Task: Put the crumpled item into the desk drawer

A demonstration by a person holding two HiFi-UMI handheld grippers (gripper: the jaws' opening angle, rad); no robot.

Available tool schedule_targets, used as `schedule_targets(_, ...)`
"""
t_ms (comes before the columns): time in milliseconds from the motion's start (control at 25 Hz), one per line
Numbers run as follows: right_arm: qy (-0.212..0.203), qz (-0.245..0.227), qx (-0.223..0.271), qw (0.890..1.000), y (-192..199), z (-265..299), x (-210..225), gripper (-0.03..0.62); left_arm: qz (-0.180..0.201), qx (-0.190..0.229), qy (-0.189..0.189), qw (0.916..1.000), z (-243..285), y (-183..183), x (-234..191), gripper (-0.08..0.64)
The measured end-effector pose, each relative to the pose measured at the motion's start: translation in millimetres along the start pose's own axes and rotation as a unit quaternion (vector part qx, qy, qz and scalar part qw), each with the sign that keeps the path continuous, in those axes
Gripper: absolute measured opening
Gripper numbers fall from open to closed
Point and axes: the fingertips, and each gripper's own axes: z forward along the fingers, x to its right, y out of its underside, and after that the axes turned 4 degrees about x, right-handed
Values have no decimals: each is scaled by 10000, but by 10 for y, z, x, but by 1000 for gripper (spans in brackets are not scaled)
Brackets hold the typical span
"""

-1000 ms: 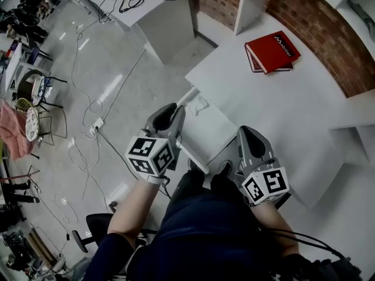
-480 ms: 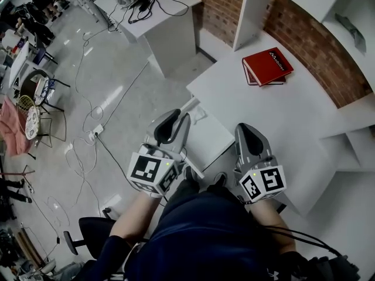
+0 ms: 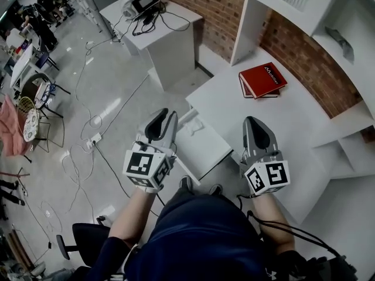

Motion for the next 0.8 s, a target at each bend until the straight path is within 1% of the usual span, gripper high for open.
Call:
schedule_targets(160,-117,-148,167,9997,-134,69,32,2,242,185,-15,9995,-57,-145,-7,95)
schedule_targets(320,-450,-592,229,9970,-267,137,-16,2,414,280,-35,9987,-55,-258,0,81)
schedule_targets(400,-533,-728,206,9957,-290,158,-25,2,390,286,-12,9988,-48,-255,1,81)
schedule_targets(520,-555,-644,183,9962,-292,177,-46,2,292,289,29,9992,-43,-247,-2,81)
schedule_targets(800,-580,-543,200,9966,-282,233,-117,2,312,284,154,9990,21,-271,18,81)
